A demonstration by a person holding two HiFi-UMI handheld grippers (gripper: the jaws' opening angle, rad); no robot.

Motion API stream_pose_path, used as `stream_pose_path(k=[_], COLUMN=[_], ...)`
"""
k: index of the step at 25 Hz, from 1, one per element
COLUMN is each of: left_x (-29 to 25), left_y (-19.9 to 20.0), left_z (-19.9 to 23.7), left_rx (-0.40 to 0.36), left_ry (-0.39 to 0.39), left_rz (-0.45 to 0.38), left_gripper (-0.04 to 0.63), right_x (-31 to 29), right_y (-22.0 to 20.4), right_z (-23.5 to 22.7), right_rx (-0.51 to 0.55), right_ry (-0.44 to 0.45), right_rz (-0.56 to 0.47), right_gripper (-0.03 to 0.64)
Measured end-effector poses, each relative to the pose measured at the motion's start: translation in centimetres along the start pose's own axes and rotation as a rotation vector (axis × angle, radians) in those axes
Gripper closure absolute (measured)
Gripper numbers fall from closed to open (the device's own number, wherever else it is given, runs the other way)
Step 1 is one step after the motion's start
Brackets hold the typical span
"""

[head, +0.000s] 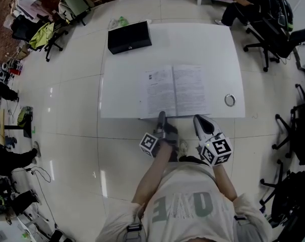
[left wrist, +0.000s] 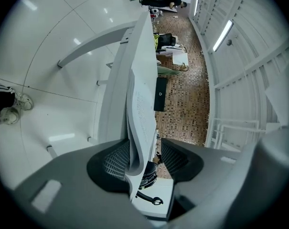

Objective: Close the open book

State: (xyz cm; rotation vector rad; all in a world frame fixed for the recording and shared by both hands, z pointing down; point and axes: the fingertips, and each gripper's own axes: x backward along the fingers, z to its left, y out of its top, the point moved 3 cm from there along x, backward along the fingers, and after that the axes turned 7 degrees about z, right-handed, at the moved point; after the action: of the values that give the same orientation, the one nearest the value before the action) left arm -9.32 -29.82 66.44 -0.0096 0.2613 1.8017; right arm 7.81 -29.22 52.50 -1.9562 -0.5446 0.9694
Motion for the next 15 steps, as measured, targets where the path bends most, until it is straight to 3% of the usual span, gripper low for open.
stream_pose_path(k=[4, 7, 11, 13, 15], left_x=[0.1, 0.7, 1.2, 1.3, 1.4], left_y=[0.2, 1.4, 3.0, 3.2, 3.1], left_z=[-0.1, -0.1, -0.2, -0.3, 0.1], left_rx=[-0.045, -0.063, -0.070, -0.086, -0.112], left_ry=[-0.001, -0.009, -0.025, -0.012, 0.022], left_rz=[0.002, -0.055, -0.100, -0.103, -0.102], left_gripper=[0.395, 0.393, 0.396, 0.442, 0.533], right_x=[-2.0, -5.0, -7.5, -8.0, -8.1], right_y=[-0.8, -2.9, -5.1, -6.0, -6.9], right_z=[-0.8, -3.3, -5.1, -5.5, -5.9], right_rx=[0.030, 0.061, 0.038, 0.036, 0.027], right_ry=[-0.023, -0.100, -0.110, -0.118, -0.124], right_rz=[0.051, 0.177, 0.295, 0.333, 0.365], right_gripper=[0.612, 0.612, 0.612, 0.612, 0.612])
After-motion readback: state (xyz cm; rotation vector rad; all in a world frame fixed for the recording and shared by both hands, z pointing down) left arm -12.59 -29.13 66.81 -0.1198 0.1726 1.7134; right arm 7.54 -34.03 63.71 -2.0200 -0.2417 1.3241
